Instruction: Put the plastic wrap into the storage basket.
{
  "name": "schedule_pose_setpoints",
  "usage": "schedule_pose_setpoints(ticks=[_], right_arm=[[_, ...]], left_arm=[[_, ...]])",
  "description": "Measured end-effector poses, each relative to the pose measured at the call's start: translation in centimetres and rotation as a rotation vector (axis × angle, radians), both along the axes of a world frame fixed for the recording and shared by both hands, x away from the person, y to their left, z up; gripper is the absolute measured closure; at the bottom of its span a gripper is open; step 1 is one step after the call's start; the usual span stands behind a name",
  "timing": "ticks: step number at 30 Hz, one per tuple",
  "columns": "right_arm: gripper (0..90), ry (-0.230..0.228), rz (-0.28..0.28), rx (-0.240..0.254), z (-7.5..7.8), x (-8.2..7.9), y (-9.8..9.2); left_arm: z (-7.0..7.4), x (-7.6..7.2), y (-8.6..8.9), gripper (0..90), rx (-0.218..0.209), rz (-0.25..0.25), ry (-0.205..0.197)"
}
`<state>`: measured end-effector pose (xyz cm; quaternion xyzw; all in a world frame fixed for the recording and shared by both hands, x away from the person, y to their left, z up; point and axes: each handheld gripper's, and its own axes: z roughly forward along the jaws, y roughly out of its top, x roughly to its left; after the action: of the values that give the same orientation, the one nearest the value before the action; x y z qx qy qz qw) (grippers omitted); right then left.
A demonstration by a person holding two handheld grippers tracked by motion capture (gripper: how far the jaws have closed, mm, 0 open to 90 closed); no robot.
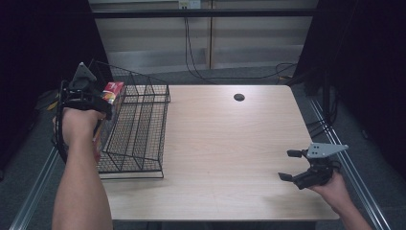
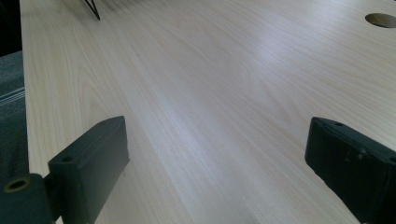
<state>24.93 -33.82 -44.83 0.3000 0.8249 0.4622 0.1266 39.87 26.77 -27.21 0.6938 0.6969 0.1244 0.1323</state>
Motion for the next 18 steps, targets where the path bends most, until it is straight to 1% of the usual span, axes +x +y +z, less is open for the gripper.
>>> schedule_pose_setpoints(ticks=[1, 4, 6, 7, 9, 10, 14, 15, 16, 18], right_arm=[[6.2, -0.001, 0.002, 0.0, 0.0, -0.01, 0.02], [6.2, 0.001, 0.003, 0.0, 0.0, -0.03, 0.06], [6.2, -0.001, 0.004, -0.003, -0.02, -0.01, 0.09], [6.2, -0.001, 0.004, -0.003, -0.02, -0.01, 0.09], [6.2, -0.001, 0.002, -0.002, -0.01, -0.01, 0.1], [6.2, 0.0, 0.003, -0.001, -0.01, 0.0, 0.1], [6.2, 0.0, 0.003, -0.002, -0.03, 0.01, 0.13], [6.2, -0.001, 0.002, -0.002, -0.04, 0.01, 0.16], [6.2, 0.0, 0.003, -0.002, -0.05, 0.01, 0.17], [6.2, -0.001, 0.003, -0.005, -0.06, 0.03, 0.18]], left_arm=[[-0.02, -0.01, 0.02, 43.5, -0.003, 0.0, 0.0], [-0.04, -0.01, 0.08, 43.3, 0.006, -0.003, -0.001], [-0.1, 0.0, 0.14, 43.2, 0.009, -0.004, 0.008], [-0.15, 0.0, 0.15, 43.2, -0.004, -0.004, 0.014], [-0.24, 0.0, 0.17, 43.1, -0.001, 0.0, 0.02], [-0.27, 0.01, 0.3, 43.0, 0.005, -0.008, 0.024], [-0.51, 0.02, 0.42, 42.8, -0.015, 0.0, 0.034], [-0.55, 0.02, 0.42, 42.8, -0.015, -0.002, 0.037], [-0.6, 0.06, 0.45, 42.7, -0.006, -0.008, 0.039], [-0.68, 0.09, 0.36, 42.6, -0.009, -0.002, 0.041]])
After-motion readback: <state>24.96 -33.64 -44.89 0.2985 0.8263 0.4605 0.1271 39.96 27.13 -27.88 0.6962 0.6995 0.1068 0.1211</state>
